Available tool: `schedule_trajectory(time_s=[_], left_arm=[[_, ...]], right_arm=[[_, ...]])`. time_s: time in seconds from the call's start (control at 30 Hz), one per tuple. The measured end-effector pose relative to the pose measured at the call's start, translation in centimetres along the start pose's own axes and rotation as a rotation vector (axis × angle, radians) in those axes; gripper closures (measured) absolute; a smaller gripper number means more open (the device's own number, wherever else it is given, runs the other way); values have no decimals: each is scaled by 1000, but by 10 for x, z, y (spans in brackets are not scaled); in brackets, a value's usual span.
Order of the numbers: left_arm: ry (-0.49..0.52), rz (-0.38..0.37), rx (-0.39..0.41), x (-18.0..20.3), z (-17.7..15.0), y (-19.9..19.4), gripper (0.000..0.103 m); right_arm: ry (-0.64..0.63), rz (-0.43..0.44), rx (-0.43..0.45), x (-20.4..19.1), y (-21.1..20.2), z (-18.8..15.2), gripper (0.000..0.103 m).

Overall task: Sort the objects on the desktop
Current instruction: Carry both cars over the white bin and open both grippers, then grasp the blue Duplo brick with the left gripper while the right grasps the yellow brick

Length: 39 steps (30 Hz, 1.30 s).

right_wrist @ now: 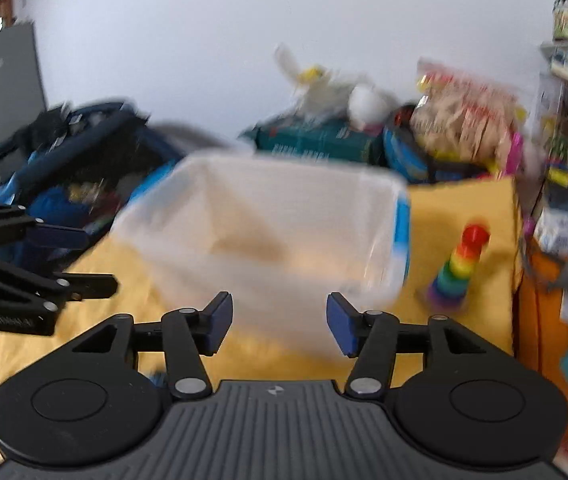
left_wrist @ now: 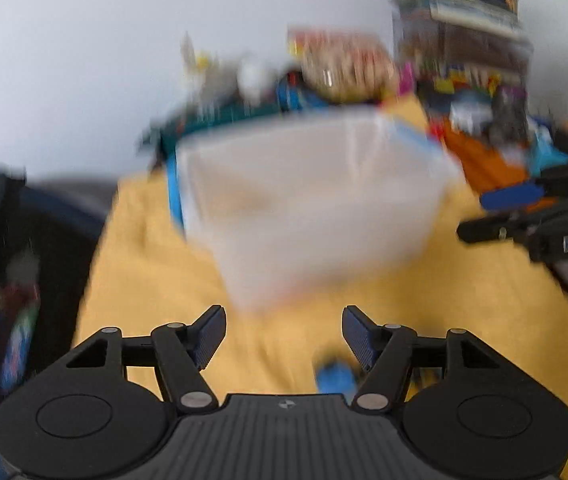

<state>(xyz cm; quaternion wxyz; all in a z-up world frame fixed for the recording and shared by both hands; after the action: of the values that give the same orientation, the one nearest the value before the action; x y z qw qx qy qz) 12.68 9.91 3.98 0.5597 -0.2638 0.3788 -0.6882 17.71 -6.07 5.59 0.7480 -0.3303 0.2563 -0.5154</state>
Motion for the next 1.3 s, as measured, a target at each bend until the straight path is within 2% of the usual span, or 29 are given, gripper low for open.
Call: schedule_trajectory(time_s=[0.2,0.3,0.4,0.5,0.6,0.67,0.8,0.9,0.97,1.0,1.03,1.17,1.3], left_arm=[[-19,-40,-153,14,-82,4,35],[-44,-73,-201,21,-101,9,36],[-28,-99,-206,30,-107,9,38],[-4,-113,-202,38,-110,10,38],[-6,-145,-205,44,-113,10,38],[-13,-164,-208,44,-112,13,38],[-13,-181,-211,44,-110,17,38],[-26,-182,-208,40,-110,17,38],[-33,-180,-205,38,-110,16,38],[-34,-177,-201,37,-111,15,38],[-35,-176,-197,36,-111,15,38],[-41,-163,-197,32,-111,13,38],[-44,-114,-161,19,-117,-4,38]], right_arm=[[-68,69,-158,-26,16,-64,49],[-133,79,-231,-43,28,-88,51],[-163,126,-275,-57,35,-102,61],[-217,170,-247,-73,33,-104,64],[-353,147,-143,-94,27,-92,64],[-426,122,-106,-106,31,-83,64],[-545,108,-119,-123,46,-81,70],[-588,91,-161,-126,60,-85,74],[-584,48,-149,-123,65,-88,77],[-567,32,-147,-120,66,-87,83],[-538,20,-152,-116,66,-85,85],[-420,59,-179,-97,60,-83,85],[-309,112,-216,-81,41,-91,85]])
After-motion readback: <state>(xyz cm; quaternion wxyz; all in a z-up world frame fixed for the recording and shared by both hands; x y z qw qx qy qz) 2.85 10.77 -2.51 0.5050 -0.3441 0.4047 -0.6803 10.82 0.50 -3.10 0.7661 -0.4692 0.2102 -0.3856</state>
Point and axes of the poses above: each gripper's, at about its wrist camera, not at the fingertips, and y roughly the way its jaws point, x to its right, z to its top, the point moved 3 cm from there along y, roughly the way its jaws point, and after that the axes turned 10 degrees about -x, right-handed, at the moved point
